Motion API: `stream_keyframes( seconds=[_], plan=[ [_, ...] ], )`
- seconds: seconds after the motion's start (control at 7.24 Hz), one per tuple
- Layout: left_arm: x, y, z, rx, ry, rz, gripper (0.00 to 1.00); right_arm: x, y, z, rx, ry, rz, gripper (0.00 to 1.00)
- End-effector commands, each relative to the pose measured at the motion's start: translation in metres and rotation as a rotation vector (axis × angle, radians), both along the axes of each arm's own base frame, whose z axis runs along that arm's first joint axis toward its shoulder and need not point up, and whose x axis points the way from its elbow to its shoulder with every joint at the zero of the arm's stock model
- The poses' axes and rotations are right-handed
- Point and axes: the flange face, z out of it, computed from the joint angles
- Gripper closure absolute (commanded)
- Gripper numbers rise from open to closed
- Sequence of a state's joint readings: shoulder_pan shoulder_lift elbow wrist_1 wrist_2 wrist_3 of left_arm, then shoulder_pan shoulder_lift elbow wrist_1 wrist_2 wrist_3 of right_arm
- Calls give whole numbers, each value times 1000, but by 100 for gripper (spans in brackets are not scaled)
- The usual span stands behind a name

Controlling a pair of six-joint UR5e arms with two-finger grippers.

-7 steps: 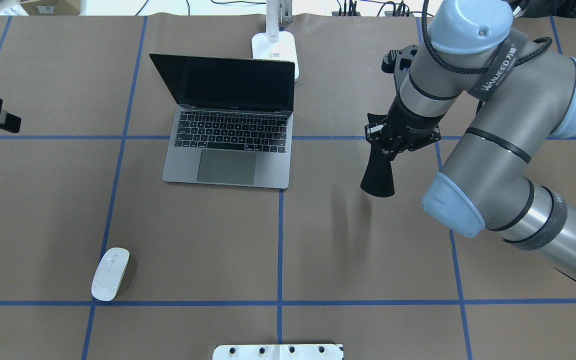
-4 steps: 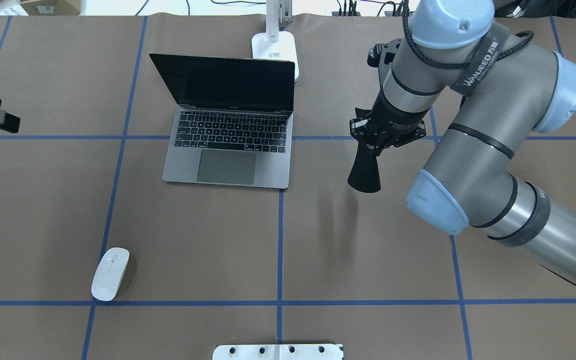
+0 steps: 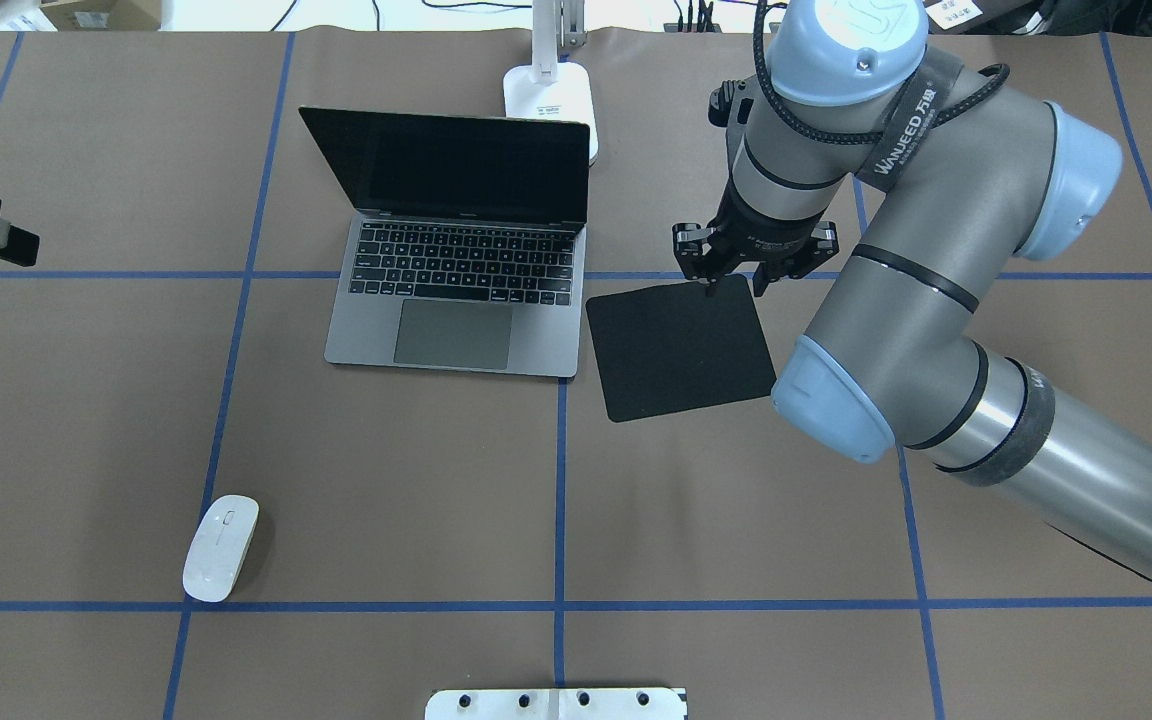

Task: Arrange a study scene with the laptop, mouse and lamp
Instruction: 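Lay the mouse pad beside the laptop and open the right gripper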

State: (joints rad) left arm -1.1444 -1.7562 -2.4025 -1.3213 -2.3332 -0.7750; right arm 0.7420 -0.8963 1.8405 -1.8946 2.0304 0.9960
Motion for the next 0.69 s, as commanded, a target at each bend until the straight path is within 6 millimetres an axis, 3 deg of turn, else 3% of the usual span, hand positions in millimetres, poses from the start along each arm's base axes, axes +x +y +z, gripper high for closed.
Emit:
stream_keyframes(
  seconds=[0.0,0.28,0.41,0.55],
  plan=[
    [4,-6,9,-41,-15,-4,0,4,-1,19,-6,23,-4,0],
    [20,-32,34,-120,-57,-8,0,20,-2,77,-32,82,-26,0],
    [31,-42,48,-163,-78,-13,0,40,-7,116,-47,123,-42,0],
    [68,-41,55,-146,-135,22,0,62,-10,155,-40,165,-83,0]
  ],
)
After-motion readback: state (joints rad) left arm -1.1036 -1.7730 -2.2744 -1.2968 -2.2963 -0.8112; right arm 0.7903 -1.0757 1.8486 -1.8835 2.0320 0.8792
